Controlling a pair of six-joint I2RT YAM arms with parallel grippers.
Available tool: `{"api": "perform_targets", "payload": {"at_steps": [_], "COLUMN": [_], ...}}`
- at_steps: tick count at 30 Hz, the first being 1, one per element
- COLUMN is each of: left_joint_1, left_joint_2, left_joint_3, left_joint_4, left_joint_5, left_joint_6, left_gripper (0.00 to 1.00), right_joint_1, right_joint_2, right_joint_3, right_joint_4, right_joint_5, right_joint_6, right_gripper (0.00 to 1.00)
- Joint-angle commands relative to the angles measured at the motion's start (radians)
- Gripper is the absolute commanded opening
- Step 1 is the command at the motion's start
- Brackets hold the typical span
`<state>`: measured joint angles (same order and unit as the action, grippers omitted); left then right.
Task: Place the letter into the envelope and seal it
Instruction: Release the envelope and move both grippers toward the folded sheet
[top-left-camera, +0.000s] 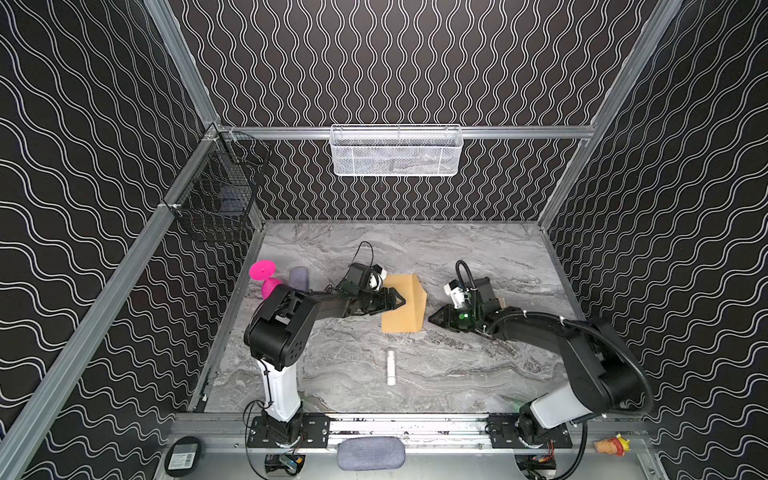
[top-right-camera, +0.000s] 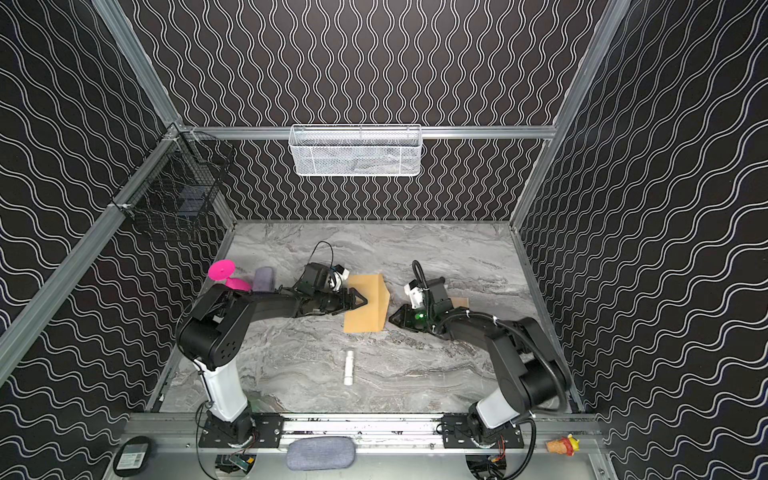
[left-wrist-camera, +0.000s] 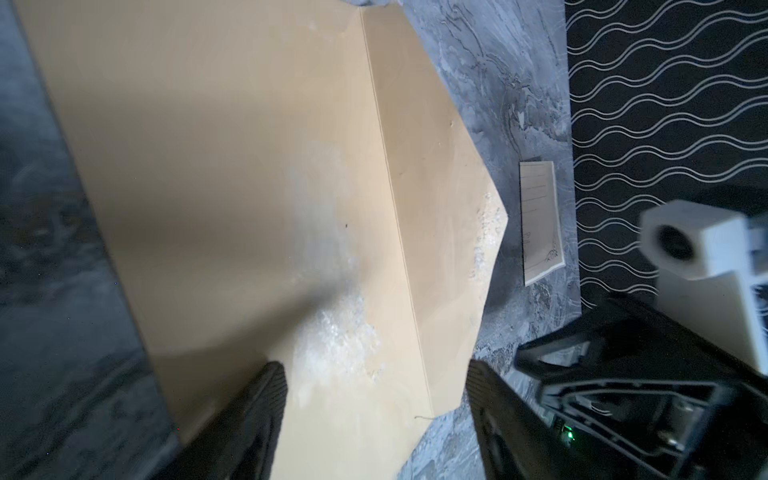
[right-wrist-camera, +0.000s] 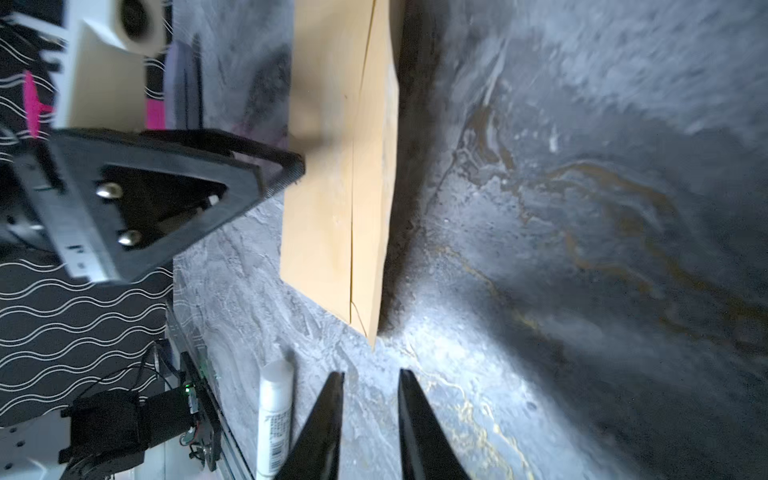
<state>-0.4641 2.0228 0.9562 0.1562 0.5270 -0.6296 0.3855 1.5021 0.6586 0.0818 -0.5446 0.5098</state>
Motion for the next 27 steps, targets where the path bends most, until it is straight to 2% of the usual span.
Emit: {"api": "perform_targets", "payload": {"at_steps": [1, 5, 9, 13, 16, 21, 27], "left_joint_1": [-0.018, -0.075, -0.178, -0.278, -0.326, -0.351, -0.372], "left_joint_2": [-0.035, -0.073, -0.068, 0.029, 0.134, 0.281, 0.446], "left_joint_3": [0.031, 0.116, 0.235, 0.398, 0.504, 0.646, 0.837], "left_joint_4": [-0.092, -0.169, -0.242, -0.301, -0.313, -0.312, -0.348], "left_joint_5": [-0.041, -0.037, -0.027, 0.006, 0.026, 0.083, 0.124], "left_joint_6": [0.019, 0.043, 0.072, 0.091, 0.083, 0.051, 0.025], "left_gripper": [0.79, 0.86, 0.91, 0.93, 0.94, 0.96, 0.97], "right_joint_1": [-0.049, -0.173, -0.380, -0.608, -0.741, -0.812, -0.850], "right_joint_2": [-0.081, -0.198, -0.296, -0.330, -0.316, -0.243, -0.209], "right_joint_3": [-0.010, -0.045, -0.095, -0.162, -0.252, -0.282, -0.290], "right_joint_4": [-0.085, -0.137, -0.164, -0.124, 0.004, 0.064, 0.043], "right_joint_5": [0.018, 0.031, 0.018, -0.054, -0.148, -0.193, -0.173], "right_joint_6": [-0.022, -0.028, -0.015, 0.006, 0.061, 0.051, 0.013], "right_gripper": [0.28, 0.35, 0.39, 0.41, 0.42, 0.42, 0.43]}}
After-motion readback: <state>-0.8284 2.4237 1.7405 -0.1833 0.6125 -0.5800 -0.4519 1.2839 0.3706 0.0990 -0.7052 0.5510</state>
